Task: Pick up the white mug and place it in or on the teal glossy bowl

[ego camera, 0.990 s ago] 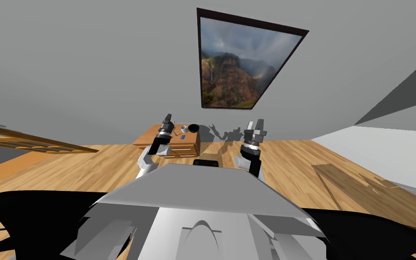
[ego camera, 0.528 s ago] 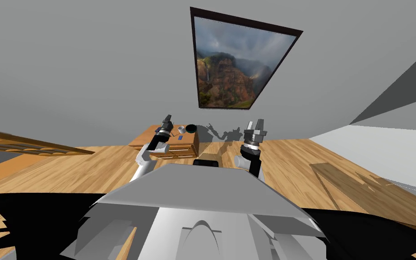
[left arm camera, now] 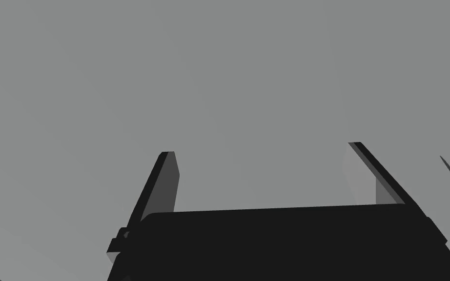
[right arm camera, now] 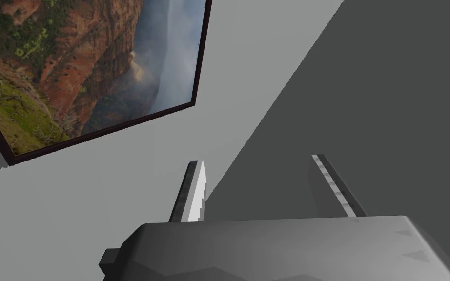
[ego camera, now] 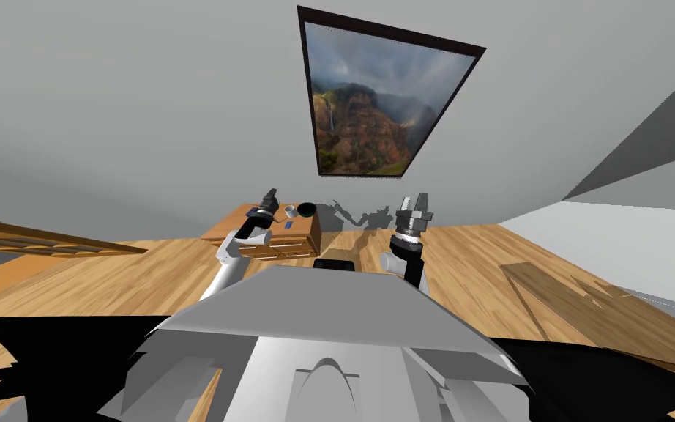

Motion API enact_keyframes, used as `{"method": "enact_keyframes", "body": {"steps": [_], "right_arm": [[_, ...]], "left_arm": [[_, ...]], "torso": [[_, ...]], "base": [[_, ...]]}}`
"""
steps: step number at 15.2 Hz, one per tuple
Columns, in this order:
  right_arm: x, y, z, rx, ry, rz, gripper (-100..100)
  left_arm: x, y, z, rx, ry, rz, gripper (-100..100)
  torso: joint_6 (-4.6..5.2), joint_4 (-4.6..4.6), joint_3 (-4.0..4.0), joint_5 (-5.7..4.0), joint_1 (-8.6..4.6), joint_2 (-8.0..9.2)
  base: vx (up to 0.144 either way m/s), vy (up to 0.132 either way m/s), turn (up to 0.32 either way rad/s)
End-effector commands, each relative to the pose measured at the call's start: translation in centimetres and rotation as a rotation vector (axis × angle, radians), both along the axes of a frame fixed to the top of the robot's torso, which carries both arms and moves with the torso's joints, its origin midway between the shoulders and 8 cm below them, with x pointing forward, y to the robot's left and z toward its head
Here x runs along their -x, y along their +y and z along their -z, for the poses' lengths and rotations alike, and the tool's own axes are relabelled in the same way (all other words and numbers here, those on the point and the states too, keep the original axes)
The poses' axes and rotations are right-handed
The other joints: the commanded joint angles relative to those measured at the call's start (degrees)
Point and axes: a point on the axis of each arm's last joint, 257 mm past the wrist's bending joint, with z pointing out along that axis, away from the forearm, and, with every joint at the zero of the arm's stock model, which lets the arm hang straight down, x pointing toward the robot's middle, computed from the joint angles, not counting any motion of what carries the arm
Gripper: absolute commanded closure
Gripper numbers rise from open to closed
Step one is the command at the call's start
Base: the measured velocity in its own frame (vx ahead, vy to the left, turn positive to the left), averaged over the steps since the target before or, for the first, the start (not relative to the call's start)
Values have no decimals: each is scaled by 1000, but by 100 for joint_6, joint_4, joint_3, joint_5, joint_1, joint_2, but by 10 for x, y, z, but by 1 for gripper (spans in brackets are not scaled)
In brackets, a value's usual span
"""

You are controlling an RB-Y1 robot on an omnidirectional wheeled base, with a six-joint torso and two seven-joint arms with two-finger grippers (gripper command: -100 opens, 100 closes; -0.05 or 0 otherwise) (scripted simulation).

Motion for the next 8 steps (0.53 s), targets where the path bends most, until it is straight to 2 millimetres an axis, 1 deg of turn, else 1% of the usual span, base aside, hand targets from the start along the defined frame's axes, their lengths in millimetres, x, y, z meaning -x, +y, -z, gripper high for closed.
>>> {"method": "enact_keyframes", "body": {"steps": [1,4,5,7,8], "right_arm": [[0,0,0,0,0,0,0],[0,0,0,0,0,0,0],[0,0,0,0,0,0,0],[0,0,0,0,0,0,0],[0,0,0,0,0,0,0]], "left_arm": [[-4,19,10,18,48,-27,-100],[-4,22,22,26,93,-41,-100],[-7,39,28,44,124,-63,-100],[-6,42,39,52,165,-76,-100],[-8,59,44,73,191,-98,-100]], "torso": [[0,0,0,0,0,0],[0,-1,-3,0,0,-5],[0,0,-1,1,6,-2],[1,-1,-3,1,2,-6],[0,-1,-3,1,3,-6]], "base": [[26,-47,-32],[35,-41,-17],[33,-39,-34],[43,-43,-26],[53,-46,-34]]}}
